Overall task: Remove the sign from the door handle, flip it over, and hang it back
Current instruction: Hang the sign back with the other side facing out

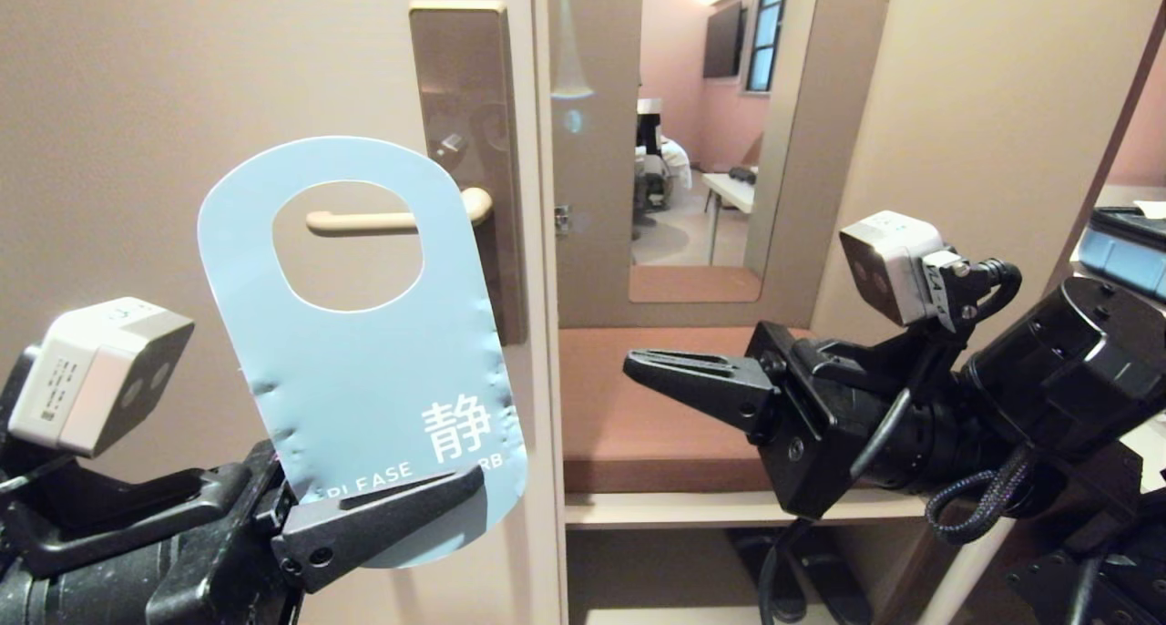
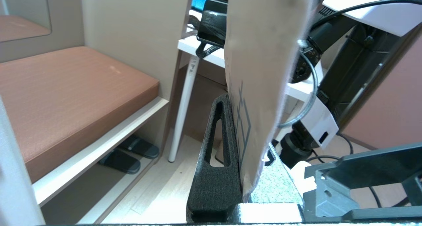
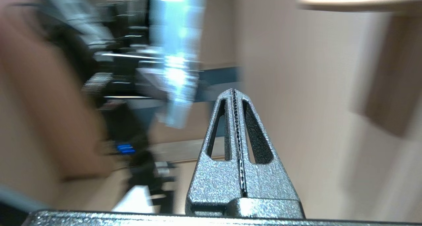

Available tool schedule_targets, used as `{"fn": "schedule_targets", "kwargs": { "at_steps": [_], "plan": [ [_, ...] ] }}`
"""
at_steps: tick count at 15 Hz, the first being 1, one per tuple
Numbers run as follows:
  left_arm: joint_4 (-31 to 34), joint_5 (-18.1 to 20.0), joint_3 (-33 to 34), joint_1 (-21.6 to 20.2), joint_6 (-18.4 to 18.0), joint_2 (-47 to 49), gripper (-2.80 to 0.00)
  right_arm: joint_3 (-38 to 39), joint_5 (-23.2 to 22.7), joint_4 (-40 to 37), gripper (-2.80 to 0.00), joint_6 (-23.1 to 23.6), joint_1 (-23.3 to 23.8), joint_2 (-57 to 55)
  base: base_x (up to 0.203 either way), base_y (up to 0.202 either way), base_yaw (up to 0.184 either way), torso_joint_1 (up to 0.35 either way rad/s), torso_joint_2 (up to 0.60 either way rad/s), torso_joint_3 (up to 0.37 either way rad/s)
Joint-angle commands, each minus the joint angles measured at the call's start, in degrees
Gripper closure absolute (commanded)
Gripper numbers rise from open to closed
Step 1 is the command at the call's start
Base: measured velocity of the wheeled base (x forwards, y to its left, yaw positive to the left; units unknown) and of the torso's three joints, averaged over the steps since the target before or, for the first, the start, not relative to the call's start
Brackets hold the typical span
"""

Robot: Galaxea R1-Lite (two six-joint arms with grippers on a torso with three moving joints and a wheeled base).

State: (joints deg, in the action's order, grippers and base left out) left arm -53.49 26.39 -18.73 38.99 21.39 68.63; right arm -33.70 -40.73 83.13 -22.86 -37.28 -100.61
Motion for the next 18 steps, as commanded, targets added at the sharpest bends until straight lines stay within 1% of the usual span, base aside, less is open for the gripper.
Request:
{"fn": "schedule_targets", "kwargs": {
  "at_steps": [1, 2, 4, 5, 6, 9, 10, 12, 13, 15, 16, 17, 18],
  "plan": [
    [-0.3, 0.15, 0.18, -0.73, 0.14, -0.25, 0.0, 2.24, 2.1, 0.46, 0.0, 2.48, 3.77, -0.08, 0.0, 0.0, 0.0, 0.0, 0.0, 0.0],
    [-0.3, 0.15, 0.18, -1.13, 0.14, -0.34, 0.0, 3.07, 6.06, 0.43, 0.0, 4.6, 4.85, -0.16, 0.0, 0.0, 0.0, 0.0, 0.0, 0.0],
    [-0.3, 0.15, 0.01, -1.19, 0.06, -0.34, 0.0, 4.5, 15.56, 0.28, 0.0, 6.19, 5.4, 0.61, 0.0, 0.0, 0.0, 0.0, 0.0, 0.0],
    [-0.3, 0.23, -0.08, -1.19, 0.05, -0.34, 0.0, 5.09, 19.14, -0.05, 0.0, 6.53, 6.66, 1.44, 0.0, 0.0, 0.0, 0.0, 0.0, 0.0],
    [-0.28, 0.17, -0.09, -1.25, 0.05, -0.67, 0.0, 6.1, 20.67, -0.27, 0.0, 7.06, 9.1, 2.1, 0.0, 0.0, 0.0, 0.0, 0.0, 0.0],
    [-0.18, 0.15, 0.53, -1.37, 0.14, -1.97, 0.0, 13.47, 21.78, -0.12, 0.0, 10.59, 18.01, 4.34, 0.0, 0.0, 0.0, 0.0, 0.0, 0.0],
    [-0.13, 0.15, 0.53, -1.29, 0.14, -2.45, 0.0, 16.19, 21.86, -0.08, 0.0, 11.83, 19.58, 5.73, 0.0, 0.0, 0.0, 0.0, 0.0, 0.0],
    [-0.13, 0.15, 1.22, -1.35, 0.14, -3.26, 0.0, 20.61, 21.91, -0.19, 0.0, 12.85, 21.97, 10.04, 0.0, 0.0, 0.0, 0.0, 0.0, 0.0],
    [-0.07, 0.19, 1.79, -1.37, 0.14, -3.84, 0.0, 22.53, 21.92, -0.29, 0.0, 13.09, 24.26, 11.97, 0.0, 0.0, 0.0, 0.0, 0.0, 0.0],
    [1.26, 0.18, 2.38, -1.37, 0.14, -5.9, 0.0, 27.21, 21.91, -1.01, 0.0, 14.4, 30.38, 16.3, 0.0, 0.0, 0.0, 0.0, 0.0, 0.0],
    [2.21, 0.15, 2.62, -1.37, 0.14, -6.57, 0.0, 30.23, 21.84, -2.14, 0.0, 15.26, 32.0, 18.9, 0.0, 0.0, 0.0, 0.0, 0.0, 0.0],
    [2.25, 0.15, 2.82, -1.37, 0.14, -6.76, 0.0, 32.52, 21.78, -3.49, 0.0, 15.93, 32.63, 21.3, 0.0, 0.0, 0.0, 0.0, 0.0, 0.0],
    [2.25, 0.15, 2.82, -1.7, 0.14, -6.92, 0.0, 33.27, 21.85, -5.63, 0.0, 16.41, 33.04, 23.62, 0.0, 0.0, 0.0, 0.0, 0.0, 0.0]
  ]
}}
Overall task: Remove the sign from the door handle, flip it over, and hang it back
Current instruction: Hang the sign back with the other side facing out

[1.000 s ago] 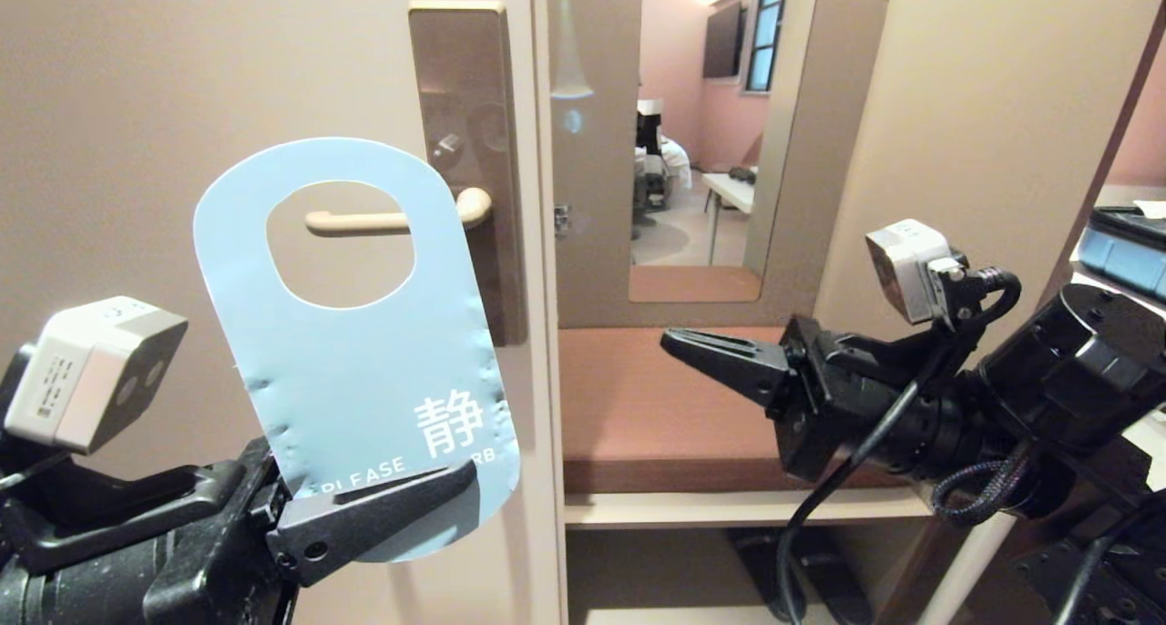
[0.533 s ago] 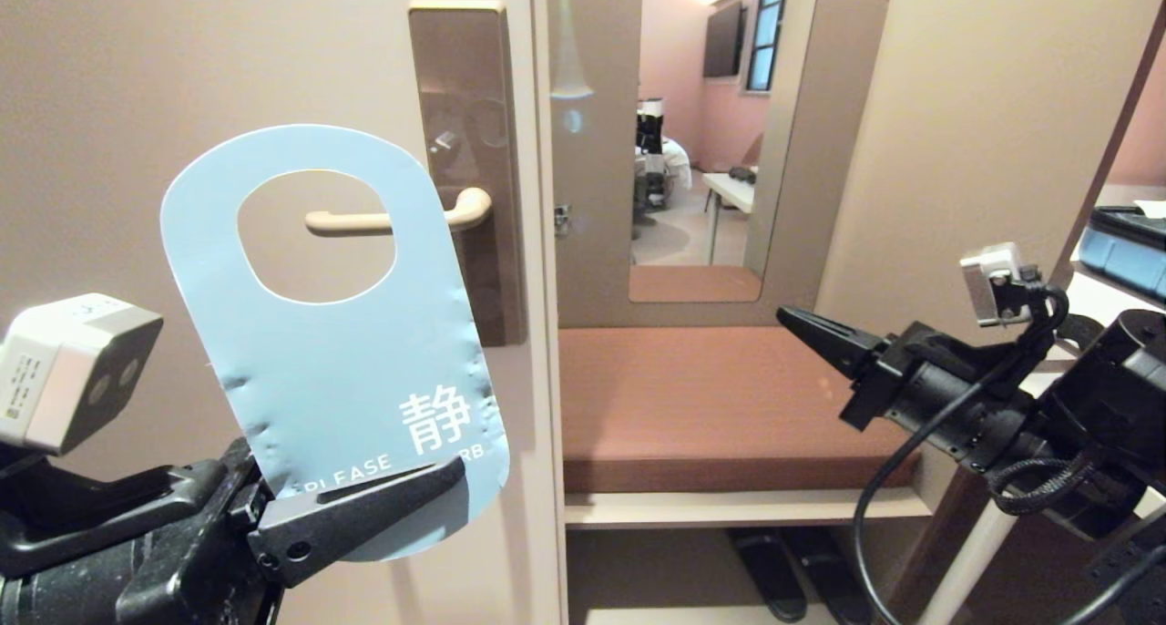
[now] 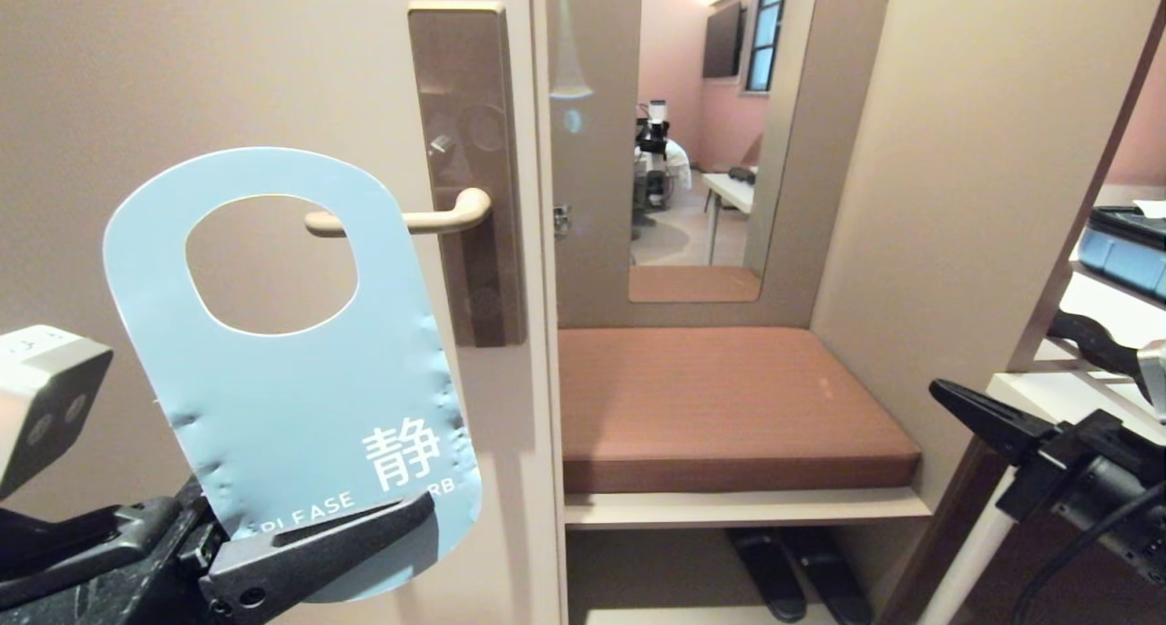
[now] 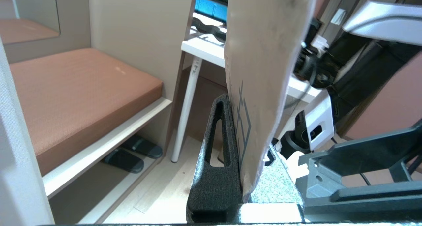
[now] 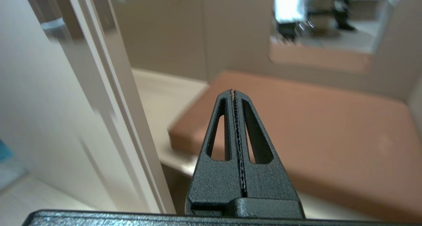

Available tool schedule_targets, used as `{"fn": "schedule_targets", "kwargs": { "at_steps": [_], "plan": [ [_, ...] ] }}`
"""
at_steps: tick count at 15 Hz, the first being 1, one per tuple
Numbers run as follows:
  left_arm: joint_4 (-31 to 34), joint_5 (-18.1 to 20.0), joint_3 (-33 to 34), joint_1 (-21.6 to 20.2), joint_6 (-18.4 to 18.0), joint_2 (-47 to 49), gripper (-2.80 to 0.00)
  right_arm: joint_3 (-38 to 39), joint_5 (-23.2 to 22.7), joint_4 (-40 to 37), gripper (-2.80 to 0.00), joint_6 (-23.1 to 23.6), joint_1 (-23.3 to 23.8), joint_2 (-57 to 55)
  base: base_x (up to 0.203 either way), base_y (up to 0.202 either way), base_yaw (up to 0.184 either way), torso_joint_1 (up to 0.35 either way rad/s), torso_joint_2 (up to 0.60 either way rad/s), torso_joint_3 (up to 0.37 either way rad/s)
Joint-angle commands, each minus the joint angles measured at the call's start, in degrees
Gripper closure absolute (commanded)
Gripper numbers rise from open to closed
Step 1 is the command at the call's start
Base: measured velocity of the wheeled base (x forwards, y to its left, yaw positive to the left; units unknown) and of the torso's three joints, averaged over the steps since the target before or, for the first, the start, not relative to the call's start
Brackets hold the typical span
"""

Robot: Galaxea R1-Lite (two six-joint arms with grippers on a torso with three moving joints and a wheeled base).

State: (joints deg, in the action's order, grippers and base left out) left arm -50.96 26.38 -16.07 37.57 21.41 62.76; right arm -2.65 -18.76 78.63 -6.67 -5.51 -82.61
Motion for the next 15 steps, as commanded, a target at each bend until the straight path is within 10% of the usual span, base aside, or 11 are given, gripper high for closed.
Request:
{"fn": "schedule_targets", "kwargs": {
  "at_steps": [1, 9, 15],
  "plan": [
    [-0.2, 0.16, 0.25, -0.66, 0.09, -1.51, 0.0, 2.52, -0.07, -3.32, 0.0, 0.59, 2.3, 7.15, 0.0, 0.0, 0.0, 0.0, 0.0, 0.0],
    [-0.2, 0.16, 3.57, -0.75, 0.12, -6.14, 0.0, 2.65, -0.38, -9.37, 0.0, 4.64, 8.24, 12.52, 0.0, 0.0, 0.0, 0.0, 0.0, 0.0],
    [-0.2, 0.16, 3.41, -0.48, -0.14, -7.22, 0.0, 2.65, -1.49, -29.72, 0.0, 4.41, 8.18, 29.73, 0.0, 0.0, 0.0, 0.0, 0.0, 0.0]
  ]
}}
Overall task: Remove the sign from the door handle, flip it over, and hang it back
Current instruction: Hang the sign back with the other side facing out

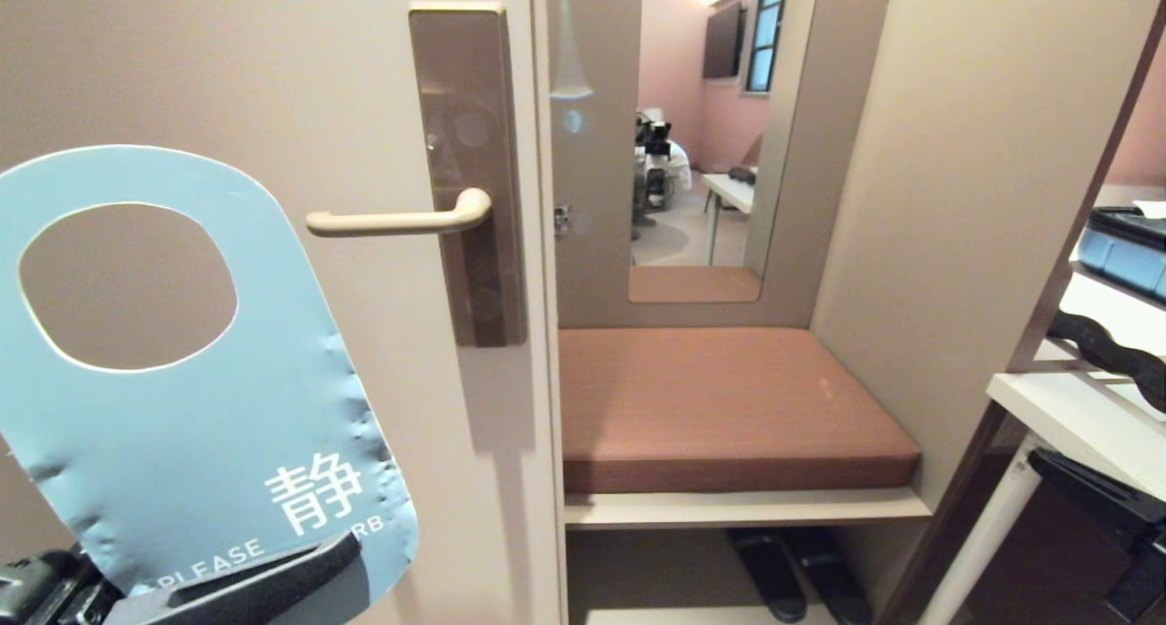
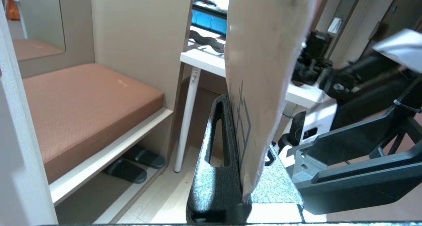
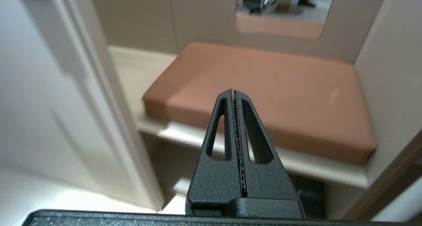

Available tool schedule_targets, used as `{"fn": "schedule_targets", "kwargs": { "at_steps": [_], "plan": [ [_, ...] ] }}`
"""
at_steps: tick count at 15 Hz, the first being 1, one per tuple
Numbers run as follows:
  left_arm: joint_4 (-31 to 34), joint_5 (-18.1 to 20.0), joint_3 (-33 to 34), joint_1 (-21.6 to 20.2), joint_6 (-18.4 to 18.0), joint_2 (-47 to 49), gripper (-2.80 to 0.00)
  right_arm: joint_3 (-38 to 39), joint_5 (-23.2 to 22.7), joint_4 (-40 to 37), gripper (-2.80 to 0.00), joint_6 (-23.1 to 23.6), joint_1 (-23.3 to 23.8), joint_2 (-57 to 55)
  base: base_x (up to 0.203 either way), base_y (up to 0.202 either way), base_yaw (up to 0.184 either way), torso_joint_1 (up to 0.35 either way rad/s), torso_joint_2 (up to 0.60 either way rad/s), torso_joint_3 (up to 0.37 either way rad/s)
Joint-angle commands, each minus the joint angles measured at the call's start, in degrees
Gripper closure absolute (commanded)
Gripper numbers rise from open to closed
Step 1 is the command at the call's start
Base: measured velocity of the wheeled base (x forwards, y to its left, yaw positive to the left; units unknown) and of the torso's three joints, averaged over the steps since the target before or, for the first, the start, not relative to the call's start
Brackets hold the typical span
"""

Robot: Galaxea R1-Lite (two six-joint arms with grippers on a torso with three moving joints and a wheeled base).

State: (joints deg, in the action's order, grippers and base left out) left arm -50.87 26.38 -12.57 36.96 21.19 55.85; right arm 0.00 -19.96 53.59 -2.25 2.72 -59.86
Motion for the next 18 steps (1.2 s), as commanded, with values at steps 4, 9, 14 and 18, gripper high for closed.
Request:
{"fn": "schedule_targets", "kwargs": {
  "at_steps": [4, 9, 14, 18],
  "plan": [
    [-0.28, 0.16, 0.09, 0.13, 0.08, -0.39, 0.0, 0.0, -0.82, -21.12, 0.0, 0.07, -0.08, 18.09, 0.0, 0.0, 0.0, 0.0, 0.0, 0.0],
    [-0.28, 0.16, 0.88, 0.13, 0.0, -0.4, 0.0, 0.0, 0.43, -35.99, 0.0, 1.11, -0.08, 27.51, 0.0, 0.0, 0.0, 0.0, 0.0, 0.0],
    [-0.28, 0.16, 1.4, 0.13, -0.01, -0.85, 0.0, 0.0, 11.67, -44.14, 0.0, 4.0, -0.34, 30.67, 0.0, 0.0, 0.0, 0.0, 0.0, 0.0],
    [-0.28, 0.16, 1.85, 0.21, -0.09, -1.0, 0.0, 0.0, 18.72, -49.13, 0.0, 5.64, -0.43, 33.09, 0.0, 0.0, 0.0, 0.0, 0.0, 0.0]
  ]
}}
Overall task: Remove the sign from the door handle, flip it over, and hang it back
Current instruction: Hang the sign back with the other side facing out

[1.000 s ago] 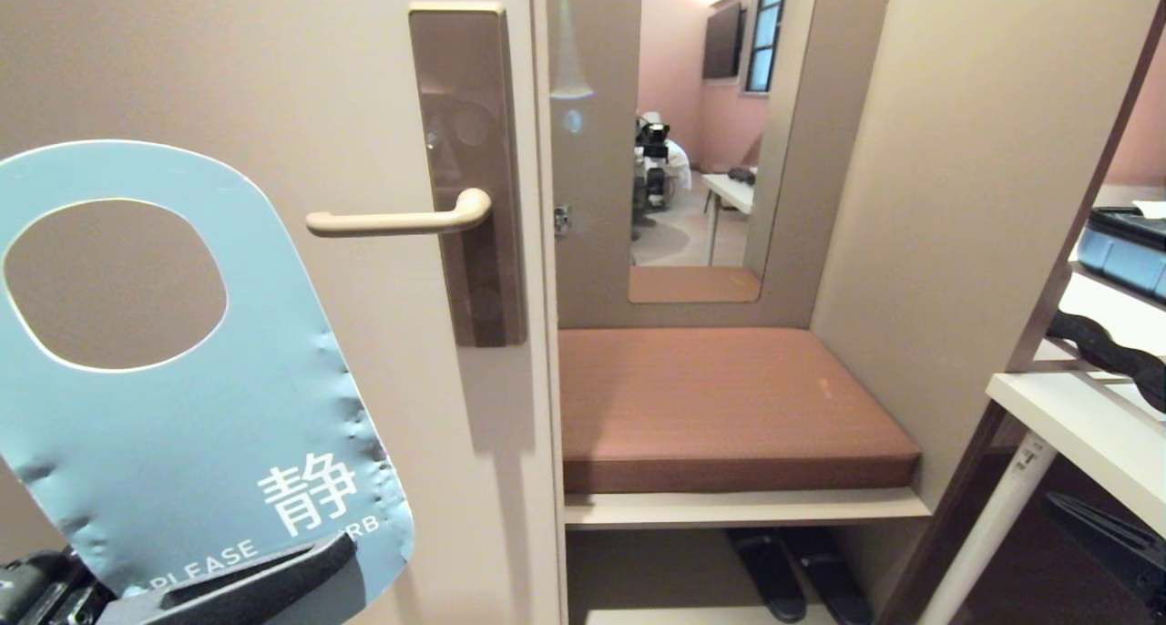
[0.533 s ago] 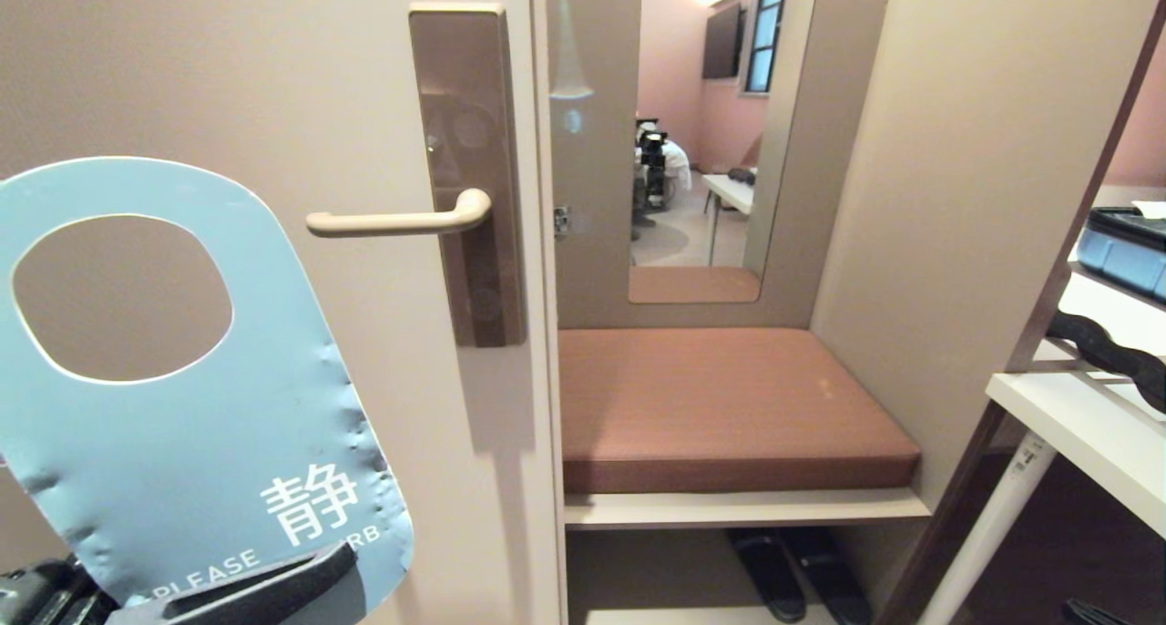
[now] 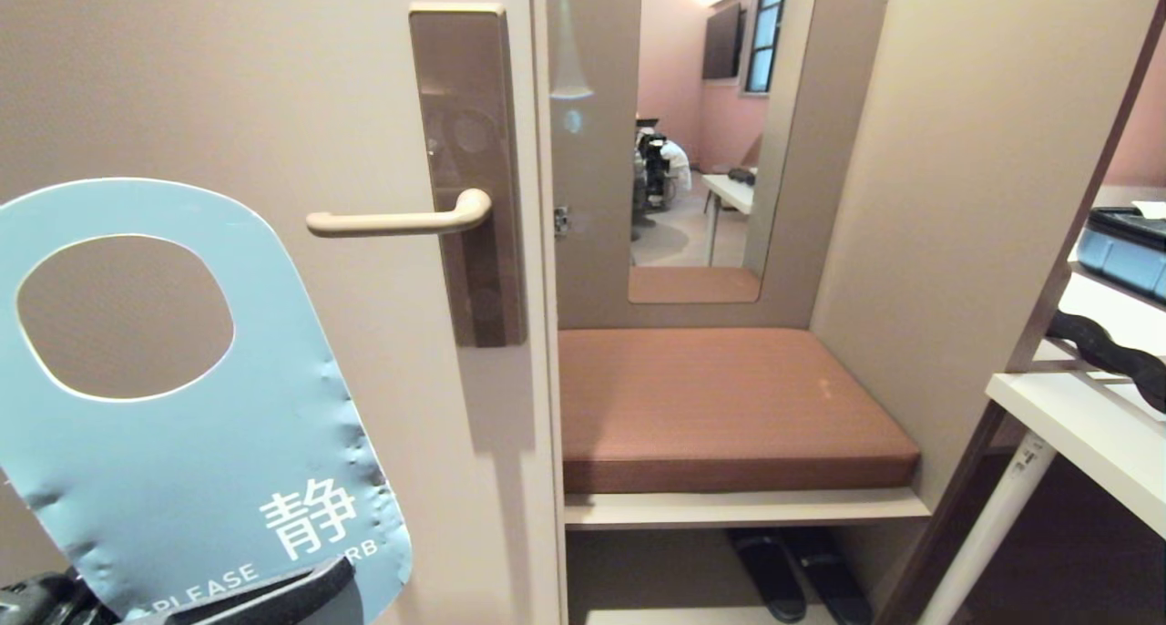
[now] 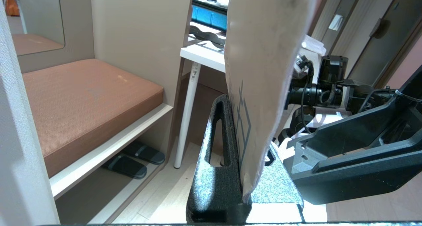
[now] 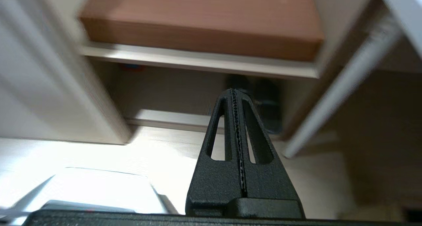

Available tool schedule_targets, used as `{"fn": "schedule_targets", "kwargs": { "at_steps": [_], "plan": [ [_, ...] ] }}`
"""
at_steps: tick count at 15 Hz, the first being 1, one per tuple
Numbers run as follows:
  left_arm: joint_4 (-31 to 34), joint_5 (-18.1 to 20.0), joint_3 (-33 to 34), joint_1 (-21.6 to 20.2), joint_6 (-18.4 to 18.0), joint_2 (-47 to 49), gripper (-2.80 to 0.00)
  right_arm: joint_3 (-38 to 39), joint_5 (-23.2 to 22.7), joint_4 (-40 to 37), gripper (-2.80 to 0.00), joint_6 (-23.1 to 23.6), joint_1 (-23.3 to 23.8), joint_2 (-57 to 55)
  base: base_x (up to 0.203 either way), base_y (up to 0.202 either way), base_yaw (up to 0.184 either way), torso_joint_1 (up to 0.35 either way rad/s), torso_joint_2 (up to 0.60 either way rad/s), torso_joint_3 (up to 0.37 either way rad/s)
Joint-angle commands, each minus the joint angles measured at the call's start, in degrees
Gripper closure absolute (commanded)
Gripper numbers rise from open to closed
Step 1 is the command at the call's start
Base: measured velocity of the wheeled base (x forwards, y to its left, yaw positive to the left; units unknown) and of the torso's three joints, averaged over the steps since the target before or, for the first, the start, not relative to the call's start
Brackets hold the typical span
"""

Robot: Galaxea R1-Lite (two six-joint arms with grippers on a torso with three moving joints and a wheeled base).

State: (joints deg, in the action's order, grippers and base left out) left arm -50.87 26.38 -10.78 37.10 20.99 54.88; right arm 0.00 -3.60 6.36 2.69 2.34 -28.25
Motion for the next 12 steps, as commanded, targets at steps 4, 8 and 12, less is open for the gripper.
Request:
{"fn": "schedule_targets", "kwargs": {
  "at_steps": [4, 8, 12],
  "plan": [
    [-0.28, 0.16, 0.05, 0.08, 0.1, -0.04, 0.0, 0.0, 2.9, -6.8, 0.0, 1.8, -0.14, 6.41, 0.0, 0.0, 0.0, 0.0, 0.0, 0.0],
    [-0.28, 0.16, 0.32, 0.08, 0.1, -0.4, 0.0, 0.0, 2.9, -6.8, 0.0, 1.8, -1.19, 11.37, 0.0, 0.0, 0.0, 0.0, 0.0, 0.0],
    [-0.28, 0.16, 0.49, 0.08, 0.18, -1.59, 0.0, 0.0, 2.89, -6.72, 0.0, 1.76, -1.61, 17.0, 0.0, 0.0, 0.0, 0.0, 0.0, 0.0]
  ]
}}
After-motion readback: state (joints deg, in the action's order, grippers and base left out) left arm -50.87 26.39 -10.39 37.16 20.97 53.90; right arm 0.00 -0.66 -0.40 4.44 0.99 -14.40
